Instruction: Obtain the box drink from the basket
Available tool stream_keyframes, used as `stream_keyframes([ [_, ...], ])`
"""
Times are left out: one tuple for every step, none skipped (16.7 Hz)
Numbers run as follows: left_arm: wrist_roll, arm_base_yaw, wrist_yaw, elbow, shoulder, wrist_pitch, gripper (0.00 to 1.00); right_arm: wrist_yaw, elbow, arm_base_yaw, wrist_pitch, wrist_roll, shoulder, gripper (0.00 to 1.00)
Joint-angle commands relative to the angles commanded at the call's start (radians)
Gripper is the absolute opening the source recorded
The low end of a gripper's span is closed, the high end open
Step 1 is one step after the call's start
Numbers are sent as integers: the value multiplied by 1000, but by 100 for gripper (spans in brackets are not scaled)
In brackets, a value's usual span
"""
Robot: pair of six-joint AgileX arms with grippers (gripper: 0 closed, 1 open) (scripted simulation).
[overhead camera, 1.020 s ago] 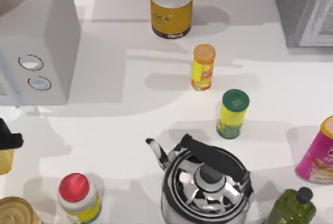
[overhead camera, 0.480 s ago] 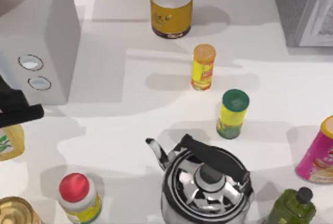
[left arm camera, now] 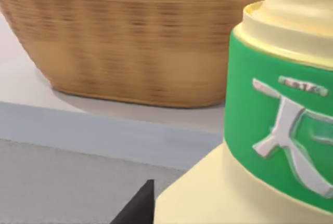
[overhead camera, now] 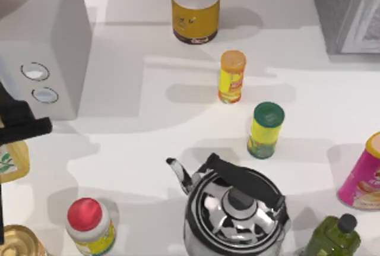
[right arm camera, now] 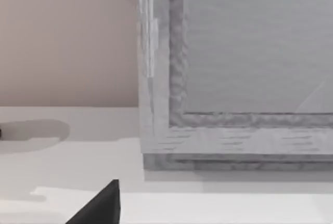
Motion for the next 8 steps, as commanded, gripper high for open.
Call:
stream_keyframes([
  [0,6,5,-1,21,22,0,0,0,0,0,0,0,100],
  [0,13,13,-3,49,51,0,0,0,0,0,0,0,100],
  [0,23,22,-5,84,88,0,0,0,0,0,0,0,100],
  [0,34,34,-7,125,131,0,0,0,0,0,0,0,100],
  [0,46,46,-10,171,179,0,0,0,0,0,0,0,100],
  [0,59,60,-13,220,231,0,0,0,0,0,0,0,100],
  [0,73,74,-16,271,285,0,0,0,0,0,0,0,100],
  [0,86,89,-18,323,341,0,0,0,0,0,0,0,100],
])
